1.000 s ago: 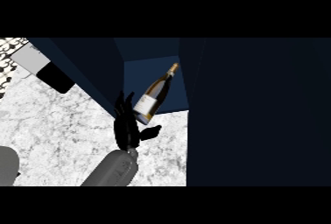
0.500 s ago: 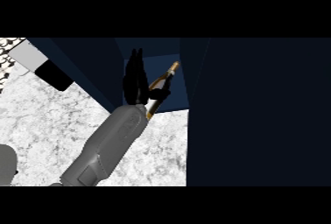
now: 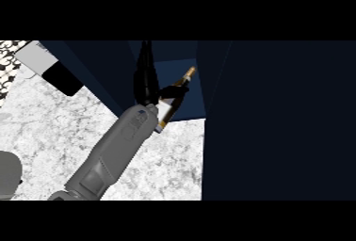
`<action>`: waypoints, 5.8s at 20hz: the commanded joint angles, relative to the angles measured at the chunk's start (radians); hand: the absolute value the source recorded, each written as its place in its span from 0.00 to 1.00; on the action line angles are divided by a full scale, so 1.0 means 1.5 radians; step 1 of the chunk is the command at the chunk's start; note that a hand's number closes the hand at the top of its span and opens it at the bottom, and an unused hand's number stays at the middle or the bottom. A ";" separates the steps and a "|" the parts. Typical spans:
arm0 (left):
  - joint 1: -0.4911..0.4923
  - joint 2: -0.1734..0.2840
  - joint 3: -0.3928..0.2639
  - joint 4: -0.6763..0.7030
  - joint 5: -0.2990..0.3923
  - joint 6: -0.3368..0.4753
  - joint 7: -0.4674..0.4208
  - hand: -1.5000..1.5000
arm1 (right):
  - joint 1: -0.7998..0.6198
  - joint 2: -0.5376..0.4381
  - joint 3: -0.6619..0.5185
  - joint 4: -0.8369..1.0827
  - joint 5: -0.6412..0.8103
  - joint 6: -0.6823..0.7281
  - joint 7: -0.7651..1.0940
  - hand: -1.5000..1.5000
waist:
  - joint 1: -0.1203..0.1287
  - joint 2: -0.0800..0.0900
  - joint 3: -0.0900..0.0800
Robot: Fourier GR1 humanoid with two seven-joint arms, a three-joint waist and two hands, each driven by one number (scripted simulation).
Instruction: Pick up the wine, place it into the cabinet and close the cabinet
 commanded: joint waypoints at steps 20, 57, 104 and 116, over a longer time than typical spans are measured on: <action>0.077 0.000 -0.033 -0.139 0.379 -0.070 -0.307 0.00 | 0.038 -0.011 0.027 -0.140 -0.007 -0.065 0.089 0.00 | 0.061 -0.019 0.002; 0.630 0.292 -0.077 -0.838 0.467 -0.423 -0.236 1.00 | 0.026 -0.150 0.007 -0.069 0.017 0.053 0.059 1.00 | 0.074 -0.021 0.003; 0.815 0.367 0.196 -0.855 0.601 -0.742 -0.263 1.00 | -0.821 0.047 0.204 0.359 -0.157 -0.394 0.249 1.00 | 0.092 -0.020 0.002; 0.767 0.338 0.226 -0.812 0.576 -0.774 -0.235 1.00 | -0.869 0.047 0.159 0.573 -0.255 -0.410 0.112 1.00 | 0.083 -0.019 0.002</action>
